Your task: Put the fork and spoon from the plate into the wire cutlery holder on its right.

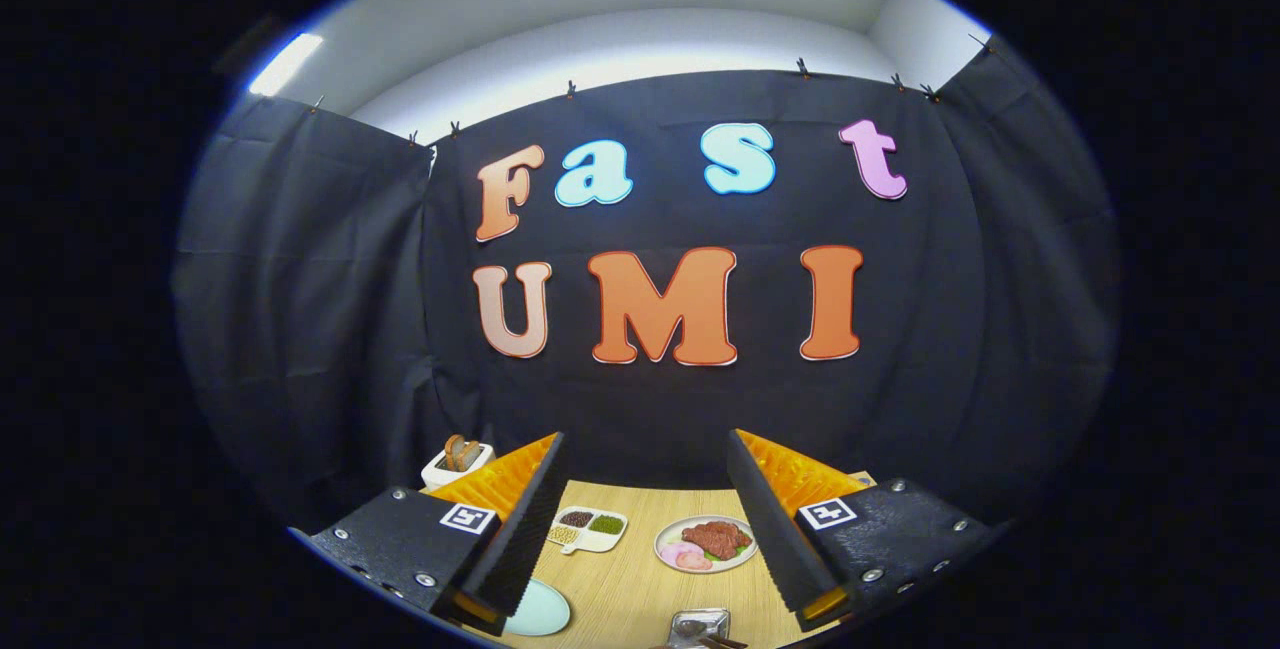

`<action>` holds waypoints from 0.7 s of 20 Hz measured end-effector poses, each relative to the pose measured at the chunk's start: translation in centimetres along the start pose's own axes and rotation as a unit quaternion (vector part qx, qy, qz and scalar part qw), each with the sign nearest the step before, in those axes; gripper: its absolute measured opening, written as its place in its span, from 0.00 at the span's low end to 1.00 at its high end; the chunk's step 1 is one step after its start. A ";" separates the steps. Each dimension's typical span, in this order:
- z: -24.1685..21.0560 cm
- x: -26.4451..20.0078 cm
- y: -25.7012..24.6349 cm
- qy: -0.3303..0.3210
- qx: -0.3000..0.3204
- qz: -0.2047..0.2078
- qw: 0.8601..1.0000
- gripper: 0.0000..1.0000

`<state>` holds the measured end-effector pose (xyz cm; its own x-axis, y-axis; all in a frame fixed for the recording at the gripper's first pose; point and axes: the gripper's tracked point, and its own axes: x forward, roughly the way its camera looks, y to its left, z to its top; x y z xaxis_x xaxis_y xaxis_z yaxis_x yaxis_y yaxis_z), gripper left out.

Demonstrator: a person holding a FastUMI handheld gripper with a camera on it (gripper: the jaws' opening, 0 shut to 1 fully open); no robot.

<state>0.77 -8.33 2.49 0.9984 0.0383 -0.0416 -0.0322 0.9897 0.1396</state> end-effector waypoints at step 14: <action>2.0 -1.0 1.4 -0.045 -0.018 0.017 0.999 0.96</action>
<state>-0.21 -7.26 4.68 0.9968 0.0605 0.0522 -0.0656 0.9925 0.1036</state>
